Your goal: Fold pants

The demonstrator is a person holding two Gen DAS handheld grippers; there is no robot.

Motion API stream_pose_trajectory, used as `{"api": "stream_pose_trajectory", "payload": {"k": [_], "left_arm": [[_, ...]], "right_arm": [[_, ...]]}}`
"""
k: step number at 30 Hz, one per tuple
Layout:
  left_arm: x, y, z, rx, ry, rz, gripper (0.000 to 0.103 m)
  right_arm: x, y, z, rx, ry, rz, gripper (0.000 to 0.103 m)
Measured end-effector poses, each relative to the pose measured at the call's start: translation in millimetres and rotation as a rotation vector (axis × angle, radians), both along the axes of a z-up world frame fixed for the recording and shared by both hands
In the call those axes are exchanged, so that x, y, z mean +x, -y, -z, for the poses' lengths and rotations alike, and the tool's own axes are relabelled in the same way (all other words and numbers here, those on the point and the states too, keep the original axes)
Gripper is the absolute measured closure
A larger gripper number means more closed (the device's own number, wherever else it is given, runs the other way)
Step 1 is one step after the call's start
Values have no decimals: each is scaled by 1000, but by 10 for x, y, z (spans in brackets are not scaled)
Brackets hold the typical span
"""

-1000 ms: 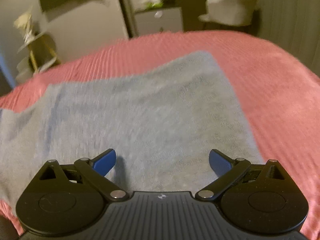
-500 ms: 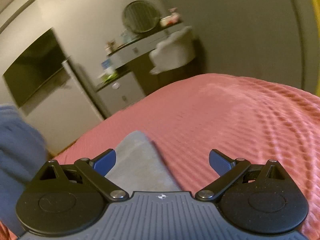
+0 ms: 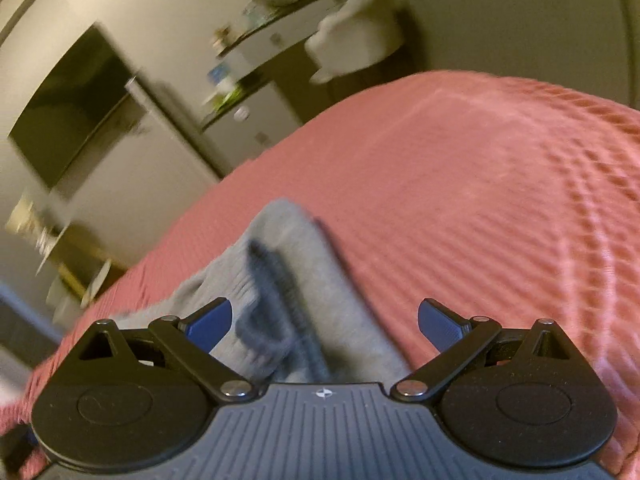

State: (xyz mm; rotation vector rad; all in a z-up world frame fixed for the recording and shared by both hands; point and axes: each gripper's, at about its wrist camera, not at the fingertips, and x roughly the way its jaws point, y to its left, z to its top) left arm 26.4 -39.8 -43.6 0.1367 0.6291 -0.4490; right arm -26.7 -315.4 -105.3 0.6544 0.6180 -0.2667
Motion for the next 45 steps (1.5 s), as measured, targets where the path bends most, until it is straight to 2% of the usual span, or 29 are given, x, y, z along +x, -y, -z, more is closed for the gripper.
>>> {"api": "stream_pose_trajectory", "payload": {"k": [3,5,8,9,11,14,17,24,26,29,30,31,33,35,38,39,40,41,42,45], "left_arm": [[63,-405,79,-12,-43,-227,7],[139,-592,179,-4,-103,-343,7],[326,-799,356,-28,-226,-436,7],[369,-816,394,-36,-251,-443,7],[408,-804,436,-5,-257,-457,7],[470,-704,491,35,-259,-459,7],[439,-724,480,25,-249,-453,7],[336,-883,529,-28,-292,-455,7],[283,-891,509,-38,-299,-459,7],[265,-910,501,-51,-309,-462,7],[278,-914,506,-53,-311,-463,7],[278,-912,508,-54,-313,-463,7],[281,-905,516,-55,-319,-464,7],[282,-898,521,-53,-323,-464,7],[285,-889,527,-50,-326,-464,7],[287,-887,530,-49,-328,-465,7],[291,-885,534,-48,-330,-468,7],[295,-882,536,-48,-333,-471,7],[299,-884,540,-50,-336,-474,7],[304,-880,543,-52,-341,-477,7]], "right_arm": [[-2,-110,-48,11,-17,-58,4],[22,-179,-15,41,-76,-69,4],[98,-305,99,93,-154,-108,4],[118,-366,92,73,-160,-139,4],[215,-455,97,59,-178,-185,4],[227,-454,164,117,-200,-134,4],[166,-428,195,165,-190,-88,4],[124,-506,228,141,-182,-94,4],[132,-501,224,147,-157,-103,11],[151,-480,224,140,-138,-88,27],[130,-469,212,147,-125,-86,27],[107,-440,215,168,-111,-81,27],[97,-336,272,258,-100,-54,18],[113,-218,344,348,-79,-13,16],[181,-163,406,397,-67,18,14],[201,-172,409,389,-70,17,16],[223,-195,405,367,-73,7,23],[263,-230,377,319,-87,-6,41],[286,-258,347,283,-91,-24,47],[249,-342,128,186,-45,-77,53]]}}
